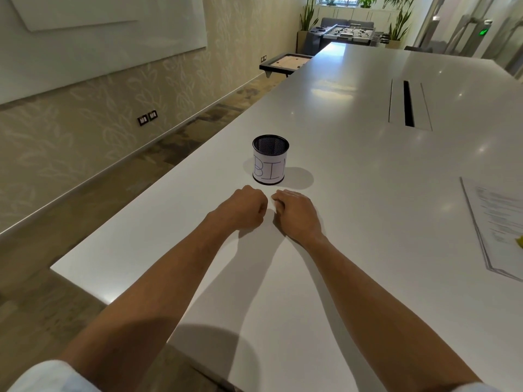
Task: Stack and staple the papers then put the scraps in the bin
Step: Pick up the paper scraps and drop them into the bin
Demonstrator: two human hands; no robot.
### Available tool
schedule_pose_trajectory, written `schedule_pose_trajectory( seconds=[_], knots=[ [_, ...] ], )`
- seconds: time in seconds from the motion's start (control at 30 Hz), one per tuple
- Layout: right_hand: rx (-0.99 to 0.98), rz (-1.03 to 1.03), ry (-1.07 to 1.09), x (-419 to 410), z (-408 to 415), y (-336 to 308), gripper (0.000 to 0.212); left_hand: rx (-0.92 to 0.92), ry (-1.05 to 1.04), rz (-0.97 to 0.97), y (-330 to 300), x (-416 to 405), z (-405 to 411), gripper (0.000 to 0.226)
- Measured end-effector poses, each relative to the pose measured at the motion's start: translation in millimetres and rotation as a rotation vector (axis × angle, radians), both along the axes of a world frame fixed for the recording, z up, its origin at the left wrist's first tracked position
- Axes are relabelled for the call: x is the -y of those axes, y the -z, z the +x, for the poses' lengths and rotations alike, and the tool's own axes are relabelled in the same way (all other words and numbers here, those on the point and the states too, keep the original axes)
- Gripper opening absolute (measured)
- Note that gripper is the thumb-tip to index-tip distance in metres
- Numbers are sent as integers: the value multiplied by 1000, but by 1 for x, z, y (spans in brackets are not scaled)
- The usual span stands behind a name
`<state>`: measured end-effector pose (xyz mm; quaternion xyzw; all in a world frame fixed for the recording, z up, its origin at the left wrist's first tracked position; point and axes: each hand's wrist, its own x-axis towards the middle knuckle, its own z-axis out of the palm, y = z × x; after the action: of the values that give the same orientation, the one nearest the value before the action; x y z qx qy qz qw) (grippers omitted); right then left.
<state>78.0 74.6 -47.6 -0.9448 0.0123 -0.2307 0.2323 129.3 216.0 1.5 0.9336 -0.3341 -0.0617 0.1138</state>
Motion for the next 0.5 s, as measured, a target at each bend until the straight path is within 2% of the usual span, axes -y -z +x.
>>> schedule_pose_trajectory(
  seconds=[0.27,0.43,0.5],
  knots=[
    [14,8,28,-2,-1,-2,17,-164,-122,-216,-5,-5,14,14],
    [3,48,27,0,2,-1,17,-415,-196,-589,-27,-5,31,3],
    [-3,40,9,1,1,-1,20,-484,-191,-728,-42,-2,37,7]
  ],
)
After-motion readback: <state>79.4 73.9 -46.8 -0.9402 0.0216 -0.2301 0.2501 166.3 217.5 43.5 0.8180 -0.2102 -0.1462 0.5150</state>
